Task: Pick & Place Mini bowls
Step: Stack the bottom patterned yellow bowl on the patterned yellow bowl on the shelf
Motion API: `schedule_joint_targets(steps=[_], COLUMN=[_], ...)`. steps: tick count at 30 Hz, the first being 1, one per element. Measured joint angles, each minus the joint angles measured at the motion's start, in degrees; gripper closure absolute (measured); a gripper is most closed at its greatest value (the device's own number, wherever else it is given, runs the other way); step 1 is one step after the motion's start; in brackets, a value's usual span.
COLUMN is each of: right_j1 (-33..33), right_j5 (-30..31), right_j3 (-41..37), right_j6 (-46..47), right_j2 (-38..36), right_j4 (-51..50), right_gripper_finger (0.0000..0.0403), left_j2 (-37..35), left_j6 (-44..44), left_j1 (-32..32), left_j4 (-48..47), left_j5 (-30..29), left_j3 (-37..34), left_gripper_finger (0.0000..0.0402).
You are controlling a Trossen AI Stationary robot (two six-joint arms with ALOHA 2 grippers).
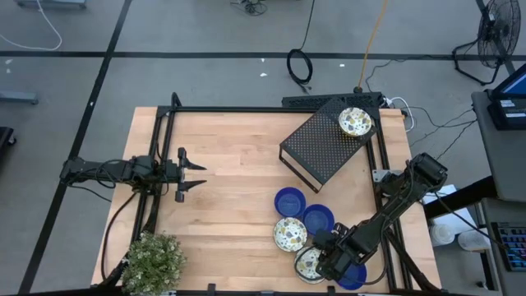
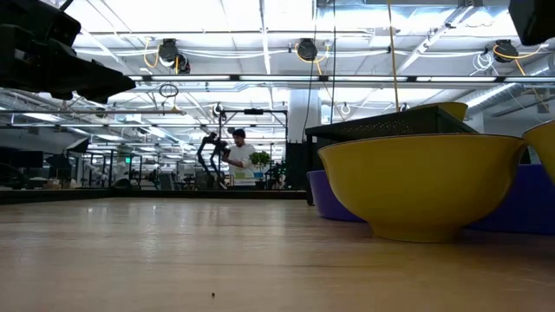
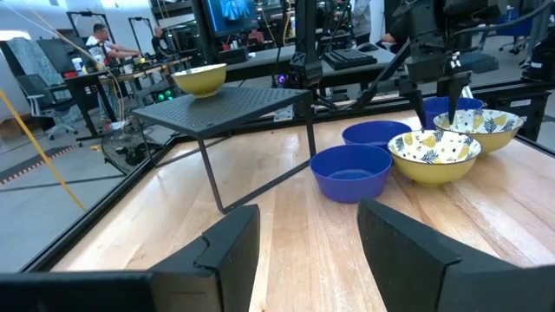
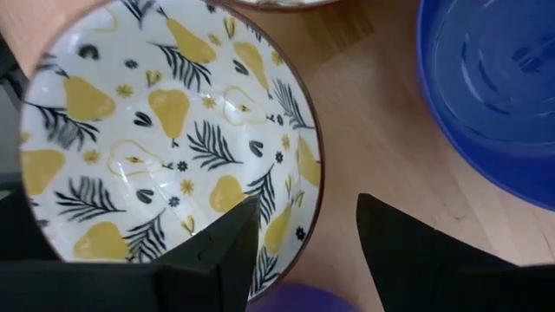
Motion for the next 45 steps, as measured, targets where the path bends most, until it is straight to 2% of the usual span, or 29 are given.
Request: schedule_joint_targets(steps=[45], right_j1=[-0.37], right_j5=[-0.84], right_j3=[0.0], right_j6=[0.23], right_j2=[0.05], right_j4=[1.84], right_gripper_finger=[0.0222], left_j2=[-0.02], left_j6=[0.02], left_j1=[-0.01], left_j4=[0.0], left_j5=[0.0], left_j3=[0.0], left_gripper_finger=[0.0204])
